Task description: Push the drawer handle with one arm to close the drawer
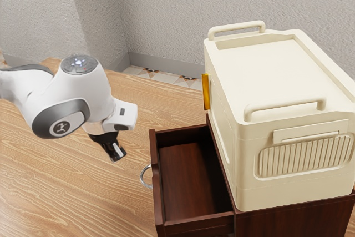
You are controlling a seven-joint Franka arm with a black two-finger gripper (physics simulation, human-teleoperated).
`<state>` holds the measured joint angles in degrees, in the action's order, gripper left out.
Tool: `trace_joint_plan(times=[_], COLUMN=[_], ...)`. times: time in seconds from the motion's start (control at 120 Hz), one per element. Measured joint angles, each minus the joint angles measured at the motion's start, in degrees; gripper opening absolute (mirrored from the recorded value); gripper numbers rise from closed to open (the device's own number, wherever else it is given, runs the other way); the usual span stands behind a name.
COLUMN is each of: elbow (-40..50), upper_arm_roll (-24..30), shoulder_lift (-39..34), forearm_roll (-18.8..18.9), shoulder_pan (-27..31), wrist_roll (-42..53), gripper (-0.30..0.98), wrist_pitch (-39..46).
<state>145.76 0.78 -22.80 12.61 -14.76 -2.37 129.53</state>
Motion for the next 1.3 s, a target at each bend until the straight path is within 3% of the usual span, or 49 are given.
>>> trace_joint_plan(times=[0.317, 0.692, 1.3], elbow=[0.48, -1.27, -18.32], upper_arm_roll=[0.2, 0.27, 1.41], shoulder_lift=[5.3, 10.6, 25.09], forearm_roll=[0.21, 3.23, 3.55], shoulder_pan=[-3.31, -3.79, -7.26], wrist_roll=[9.21, 20.32, 28.58], gripper=[-0.1, -0.1, -0.1], wrist_pitch=[6.14, 8.71, 9.88])
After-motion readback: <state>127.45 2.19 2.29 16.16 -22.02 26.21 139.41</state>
